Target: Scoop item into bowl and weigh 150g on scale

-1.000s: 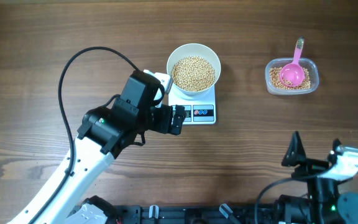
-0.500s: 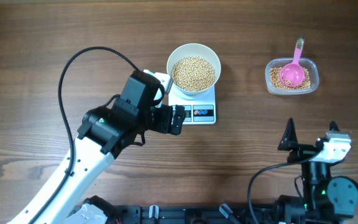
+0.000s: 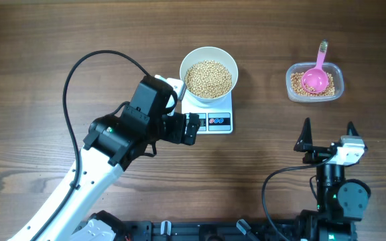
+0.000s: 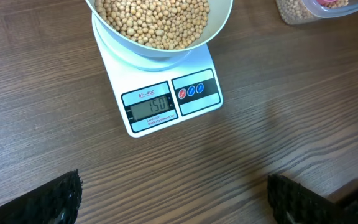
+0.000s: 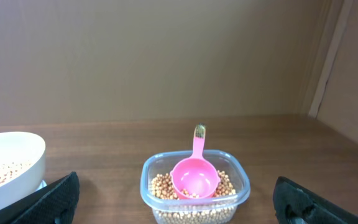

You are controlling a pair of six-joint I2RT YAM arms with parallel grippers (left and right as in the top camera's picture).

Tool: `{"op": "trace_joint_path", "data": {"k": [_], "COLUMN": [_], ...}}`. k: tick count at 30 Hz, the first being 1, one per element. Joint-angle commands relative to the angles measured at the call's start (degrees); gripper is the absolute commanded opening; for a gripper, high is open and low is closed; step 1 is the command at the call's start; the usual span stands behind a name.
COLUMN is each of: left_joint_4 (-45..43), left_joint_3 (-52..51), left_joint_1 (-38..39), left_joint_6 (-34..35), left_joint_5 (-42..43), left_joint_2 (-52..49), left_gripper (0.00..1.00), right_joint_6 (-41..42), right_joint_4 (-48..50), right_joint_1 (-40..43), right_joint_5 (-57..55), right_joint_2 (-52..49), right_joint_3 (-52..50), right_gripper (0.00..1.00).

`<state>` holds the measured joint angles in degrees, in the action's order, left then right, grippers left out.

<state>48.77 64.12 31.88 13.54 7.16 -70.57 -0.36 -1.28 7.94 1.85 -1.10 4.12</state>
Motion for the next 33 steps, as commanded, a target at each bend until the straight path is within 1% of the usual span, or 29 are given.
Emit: {"op": "trace_joint_path", "data": {"k": [1,7,14,18,33], "left_joint_4": [-0.2,-0.2,-0.2,-0.2,-0.2], "left_joint_3": [0.0,0.0,0.0,0.0,0.0], "left_joint_1": [0.3,0.3,0.3,0.3,0.3], "left_joint_6": [-1.2,-1.2,-1.2,-1.2,-1.2], "left_joint_5": [-0.3,-0.3,-0.3,-0.3,-0.3], "left_joint_2": [0.0,0.0,0.0,0.0,0.0], "left_gripper": [1.00,1.00,1.00,1.00,1.00], "right_joint_6": [-1.0,-1.0,-1.0,-2.6,-2.5], "right_joint_4": [1.0,3.6,1.4,1.4,1.4], "right_joint_1": [-0.4,-0.4,-0.4,-0.4,-0.4], "right_joint_5": [-0.3,-0.3,0.0,0.2,0.1], "right_joint_2": [0.9,0.9,0.9,0.9,0.9], "right_joint_3": [-1.2,-3.9,-3.8,-3.8,-3.8], "right_gripper": [1.00,0.99,1.00,1.00,1.00]}}
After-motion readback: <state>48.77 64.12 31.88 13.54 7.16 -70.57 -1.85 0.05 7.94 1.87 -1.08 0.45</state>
